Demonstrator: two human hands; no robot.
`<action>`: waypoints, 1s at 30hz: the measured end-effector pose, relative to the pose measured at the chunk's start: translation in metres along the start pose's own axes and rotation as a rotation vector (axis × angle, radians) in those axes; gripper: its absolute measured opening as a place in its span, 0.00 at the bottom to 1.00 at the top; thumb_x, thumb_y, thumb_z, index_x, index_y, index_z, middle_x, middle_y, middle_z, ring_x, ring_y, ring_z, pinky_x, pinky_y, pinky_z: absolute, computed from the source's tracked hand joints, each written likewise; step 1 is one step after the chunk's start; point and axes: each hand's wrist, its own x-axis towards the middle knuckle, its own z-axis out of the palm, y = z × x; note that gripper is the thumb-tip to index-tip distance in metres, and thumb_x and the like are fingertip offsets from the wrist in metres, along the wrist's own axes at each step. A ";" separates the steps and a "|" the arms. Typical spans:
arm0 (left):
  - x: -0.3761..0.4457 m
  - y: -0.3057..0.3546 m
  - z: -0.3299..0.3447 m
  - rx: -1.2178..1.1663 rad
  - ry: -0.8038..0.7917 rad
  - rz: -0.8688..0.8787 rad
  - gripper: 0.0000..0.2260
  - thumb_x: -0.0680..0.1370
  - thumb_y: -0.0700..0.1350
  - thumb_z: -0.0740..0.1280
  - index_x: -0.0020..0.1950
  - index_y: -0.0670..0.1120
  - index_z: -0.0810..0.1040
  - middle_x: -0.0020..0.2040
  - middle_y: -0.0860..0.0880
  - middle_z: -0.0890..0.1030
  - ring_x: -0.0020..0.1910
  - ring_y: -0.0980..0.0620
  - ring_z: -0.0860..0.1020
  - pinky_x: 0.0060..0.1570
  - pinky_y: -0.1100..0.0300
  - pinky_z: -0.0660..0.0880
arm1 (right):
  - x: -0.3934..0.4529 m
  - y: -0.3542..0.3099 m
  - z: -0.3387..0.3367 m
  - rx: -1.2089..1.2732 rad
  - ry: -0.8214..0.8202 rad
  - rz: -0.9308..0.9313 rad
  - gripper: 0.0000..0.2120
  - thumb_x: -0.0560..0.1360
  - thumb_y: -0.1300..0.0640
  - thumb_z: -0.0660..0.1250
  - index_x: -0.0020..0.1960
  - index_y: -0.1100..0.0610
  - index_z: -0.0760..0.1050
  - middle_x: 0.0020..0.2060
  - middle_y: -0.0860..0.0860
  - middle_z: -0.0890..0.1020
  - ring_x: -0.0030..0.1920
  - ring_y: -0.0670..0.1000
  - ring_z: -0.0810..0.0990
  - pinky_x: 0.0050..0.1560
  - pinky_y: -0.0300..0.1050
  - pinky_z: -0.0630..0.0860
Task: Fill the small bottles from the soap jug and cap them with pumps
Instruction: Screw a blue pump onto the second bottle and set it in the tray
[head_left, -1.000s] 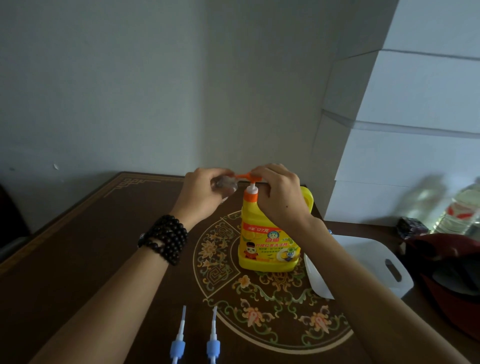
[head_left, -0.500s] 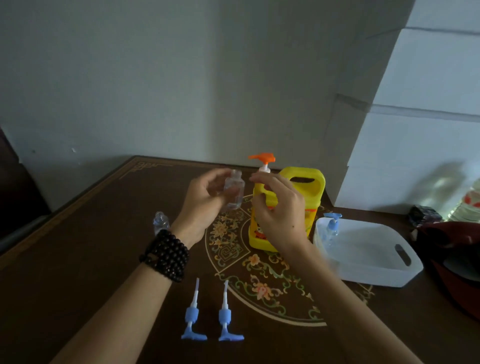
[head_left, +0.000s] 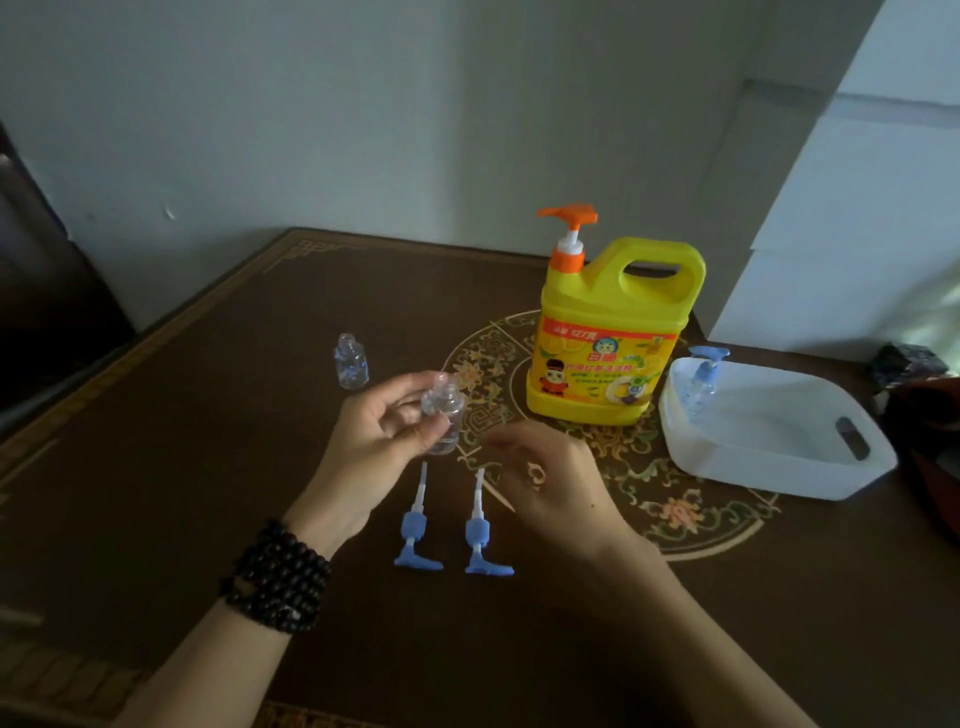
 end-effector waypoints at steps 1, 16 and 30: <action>-0.003 -0.003 -0.002 0.001 0.004 -0.002 0.18 0.77 0.30 0.69 0.59 0.51 0.81 0.59 0.48 0.85 0.59 0.56 0.84 0.59 0.61 0.80 | -0.003 0.002 0.001 -0.060 -0.112 -0.069 0.18 0.70 0.67 0.62 0.55 0.54 0.81 0.51 0.45 0.83 0.53 0.45 0.80 0.51 0.47 0.77; -0.006 -0.004 -0.003 0.043 0.017 0.008 0.17 0.77 0.29 0.68 0.62 0.46 0.79 0.45 0.63 0.87 0.48 0.71 0.83 0.44 0.71 0.78 | -0.006 0.000 -0.003 -0.494 -0.457 -0.308 0.16 0.73 0.58 0.71 0.58 0.43 0.79 0.57 0.37 0.80 0.65 0.47 0.68 0.61 0.54 0.57; 0.003 -0.002 0.012 -0.013 -0.056 0.024 0.18 0.75 0.31 0.71 0.60 0.49 0.81 0.53 0.54 0.88 0.54 0.58 0.85 0.47 0.67 0.80 | 0.020 -0.003 -0.053 0.655 0.202 0.272 0.08 0.73 0.58 0.69 0.52 0.58 0.78 0.48 0.52 0.85 0.49 0.47 0.82 0.47 0.36 0.76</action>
